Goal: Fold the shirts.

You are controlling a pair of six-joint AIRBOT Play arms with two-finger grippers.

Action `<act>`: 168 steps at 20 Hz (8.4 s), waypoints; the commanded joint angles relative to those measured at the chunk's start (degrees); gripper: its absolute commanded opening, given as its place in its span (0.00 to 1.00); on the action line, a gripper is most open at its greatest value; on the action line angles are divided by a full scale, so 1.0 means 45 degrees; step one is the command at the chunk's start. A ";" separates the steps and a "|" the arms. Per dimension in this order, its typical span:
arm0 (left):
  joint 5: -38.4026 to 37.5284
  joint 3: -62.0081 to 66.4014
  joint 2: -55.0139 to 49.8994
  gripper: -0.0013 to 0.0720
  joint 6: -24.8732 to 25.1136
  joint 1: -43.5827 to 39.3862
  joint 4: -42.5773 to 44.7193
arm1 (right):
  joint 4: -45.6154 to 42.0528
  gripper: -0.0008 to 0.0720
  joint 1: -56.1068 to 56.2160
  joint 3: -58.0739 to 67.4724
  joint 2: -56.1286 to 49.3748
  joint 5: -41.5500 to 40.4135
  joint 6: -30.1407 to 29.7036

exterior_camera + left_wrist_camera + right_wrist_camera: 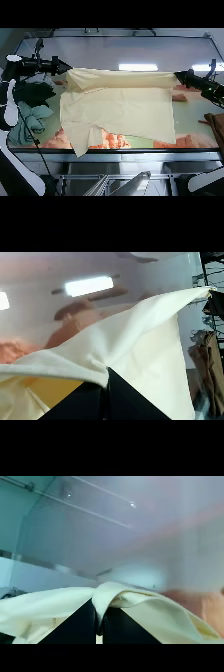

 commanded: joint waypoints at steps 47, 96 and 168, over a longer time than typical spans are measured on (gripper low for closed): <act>-0.1297 -1.3896 0.9607 0.41 -0.3580 0.4206 0.8986 | -1.0763 0.53 0.0301 -0.9913 0.5969 0.0049 0.5605; -0.0913 -0.6630 0.3832 0.03 -0.1297 0.0277 0.3133 | -0.5197 0.05 0.1549 -0.4979 0.4745 -0.3560 0.4415; -0.2759 0.0024 0.4469 0.02 -0.1957 -0.0918 -0.4284 | -0.4673 0.05 1.1089 0.3181 0.1758 -0.2161 0.6897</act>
